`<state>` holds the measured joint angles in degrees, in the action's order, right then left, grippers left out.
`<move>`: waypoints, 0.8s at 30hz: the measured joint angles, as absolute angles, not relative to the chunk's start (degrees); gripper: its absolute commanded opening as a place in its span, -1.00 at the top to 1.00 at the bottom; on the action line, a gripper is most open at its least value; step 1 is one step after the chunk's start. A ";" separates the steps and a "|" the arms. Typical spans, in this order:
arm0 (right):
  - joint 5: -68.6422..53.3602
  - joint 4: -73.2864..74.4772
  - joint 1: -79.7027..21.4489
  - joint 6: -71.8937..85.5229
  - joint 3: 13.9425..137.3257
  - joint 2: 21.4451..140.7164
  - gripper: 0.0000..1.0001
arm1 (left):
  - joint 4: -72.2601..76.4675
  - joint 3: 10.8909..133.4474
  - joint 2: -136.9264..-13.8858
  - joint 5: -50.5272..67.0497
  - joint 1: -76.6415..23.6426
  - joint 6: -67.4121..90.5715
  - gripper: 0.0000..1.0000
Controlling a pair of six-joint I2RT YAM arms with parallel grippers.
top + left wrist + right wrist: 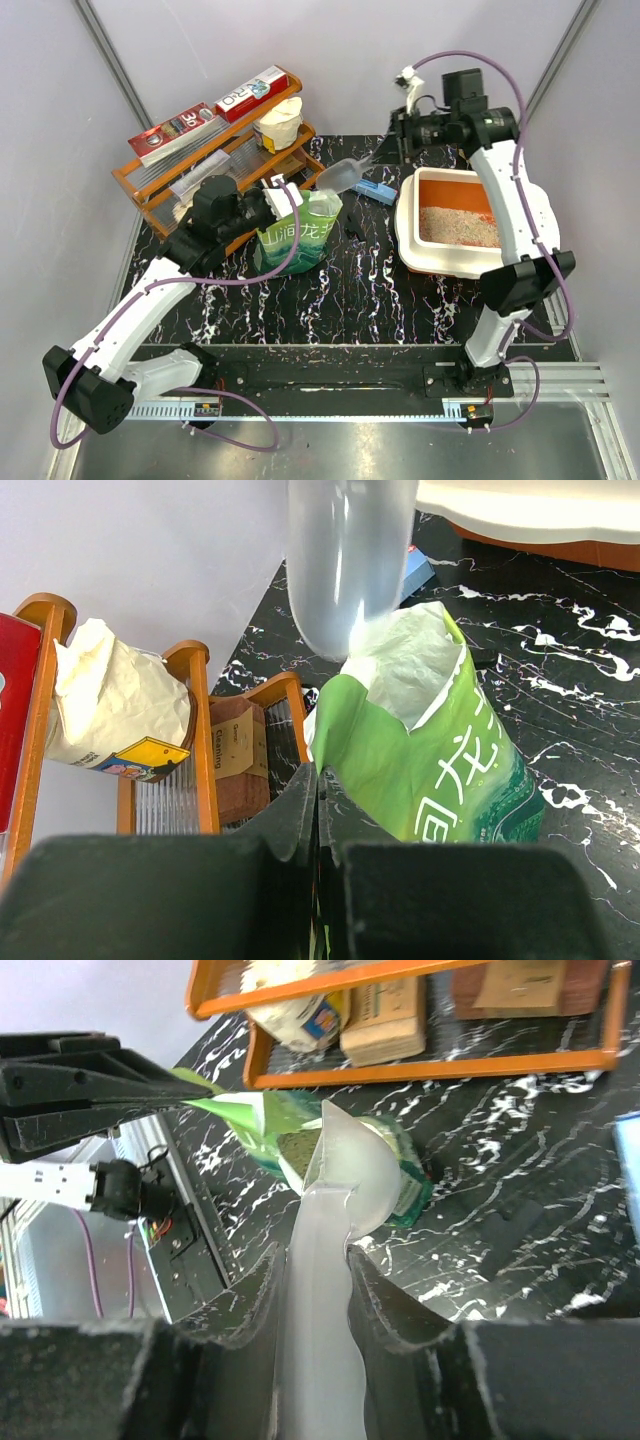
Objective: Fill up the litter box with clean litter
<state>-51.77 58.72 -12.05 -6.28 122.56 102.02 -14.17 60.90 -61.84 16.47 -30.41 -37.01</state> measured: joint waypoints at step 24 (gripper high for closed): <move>-19.35 60.90 -30.33 -4.71 115.13 105.16 1.00 | -10.46 62.96 -66.72 19.59 -32.16 -36.05 1.00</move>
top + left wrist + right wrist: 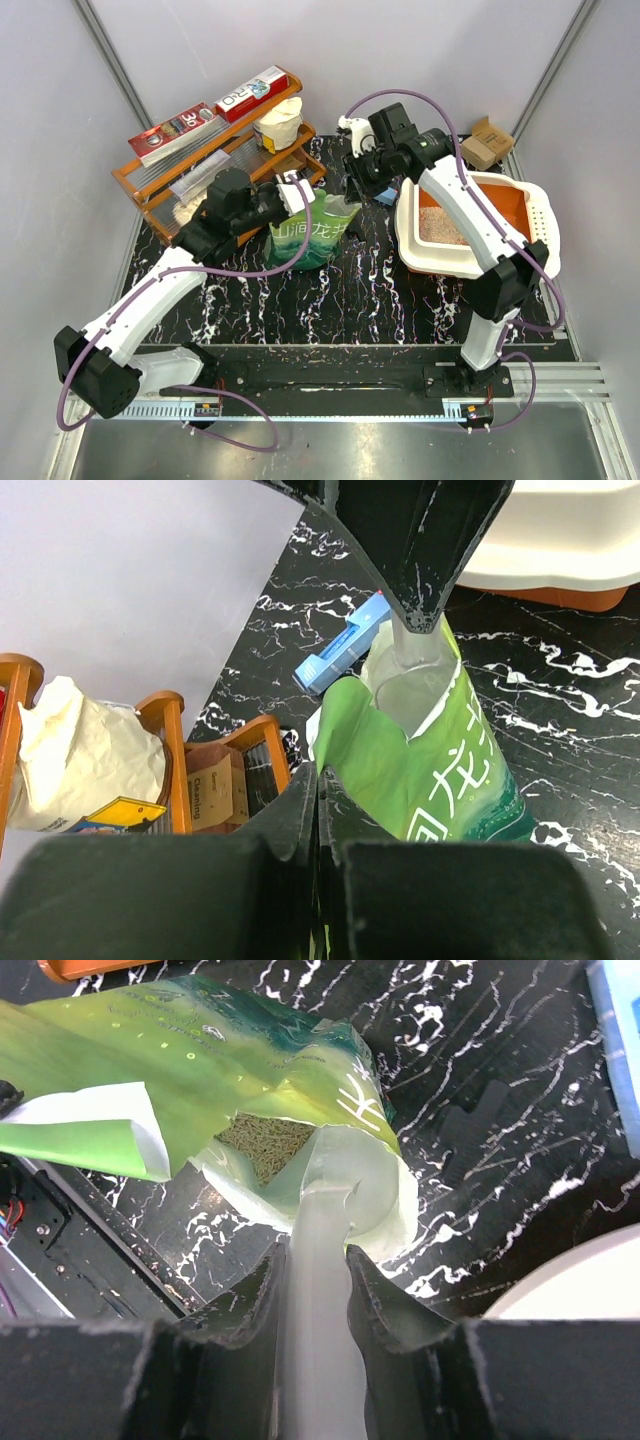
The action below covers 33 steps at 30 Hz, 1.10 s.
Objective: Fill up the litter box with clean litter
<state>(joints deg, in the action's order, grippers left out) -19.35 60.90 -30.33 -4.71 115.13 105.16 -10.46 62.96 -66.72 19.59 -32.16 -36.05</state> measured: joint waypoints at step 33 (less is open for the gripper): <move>-10.41 57.25 -36.82 -11.84 113.25 110.13 1.00 | -10.81 62.19 -65.08 18.35 -32.97 -38.59 1.00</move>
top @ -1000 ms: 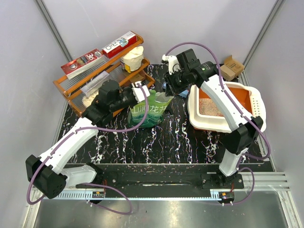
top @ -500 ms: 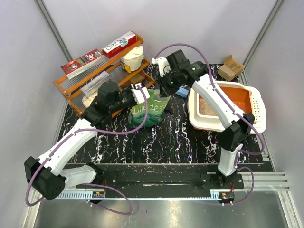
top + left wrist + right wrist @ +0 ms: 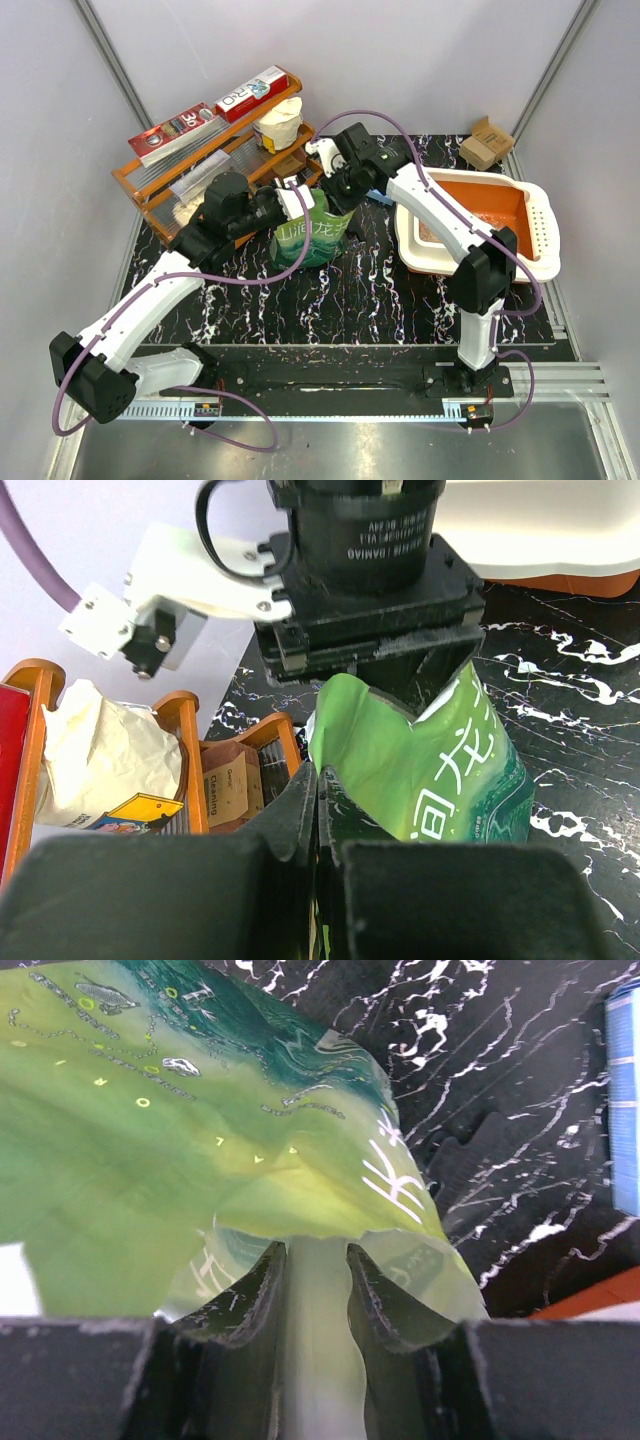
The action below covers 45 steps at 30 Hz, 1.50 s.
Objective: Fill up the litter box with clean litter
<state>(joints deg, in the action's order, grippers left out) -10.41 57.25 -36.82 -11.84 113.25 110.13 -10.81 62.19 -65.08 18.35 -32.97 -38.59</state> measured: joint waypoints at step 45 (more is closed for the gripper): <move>-76.05 35.05 -14.66 29.08 104.88 121.82 1.00 | -14.02 62.89 -65.17 16.36 -33.12 -44.14 1.00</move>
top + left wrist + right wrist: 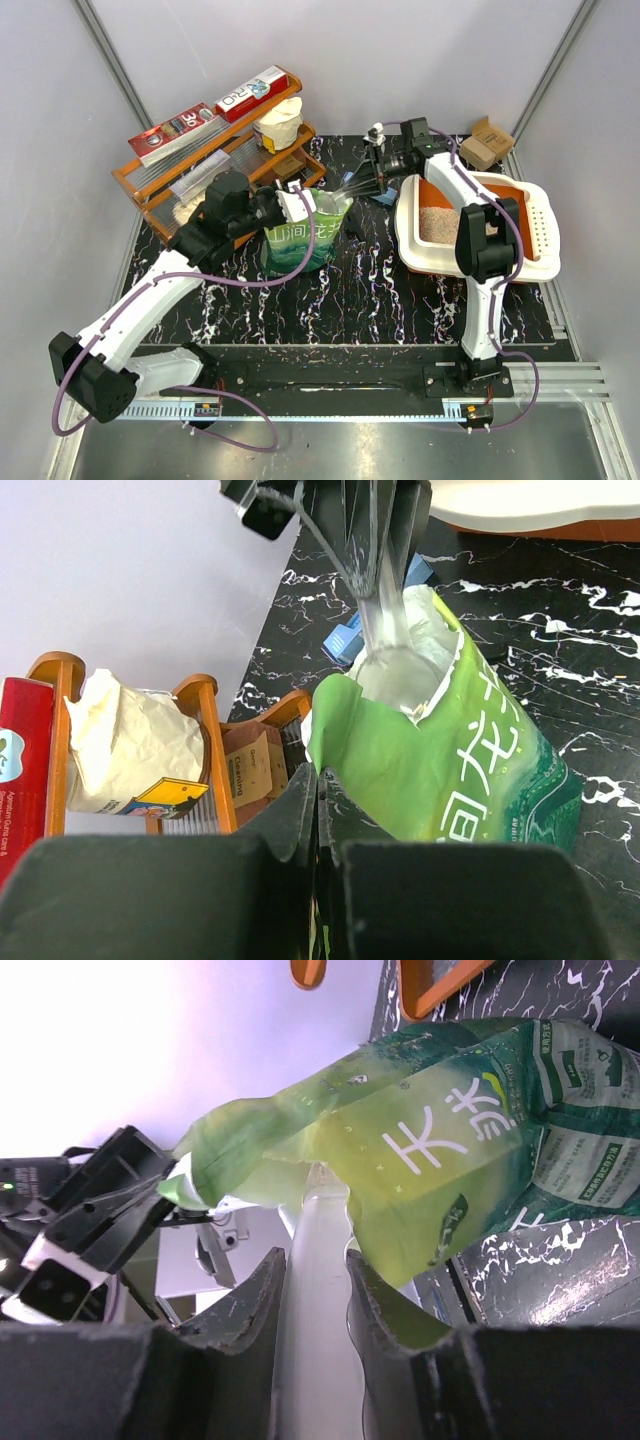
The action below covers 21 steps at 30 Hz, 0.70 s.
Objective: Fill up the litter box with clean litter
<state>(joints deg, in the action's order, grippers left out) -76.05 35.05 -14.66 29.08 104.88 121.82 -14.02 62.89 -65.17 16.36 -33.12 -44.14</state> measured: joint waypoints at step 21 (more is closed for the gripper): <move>-78.94 25.63 -7.44 41.08 94.00 116.95 1.00 | -16.45 64.49 -65.73 14.76 -33.80 -45.89 1.00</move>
<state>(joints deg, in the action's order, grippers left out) -78.94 25.63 -7.44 41.08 94.00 116.95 -16.45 64.49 -65.73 14.76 -33.80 -45.89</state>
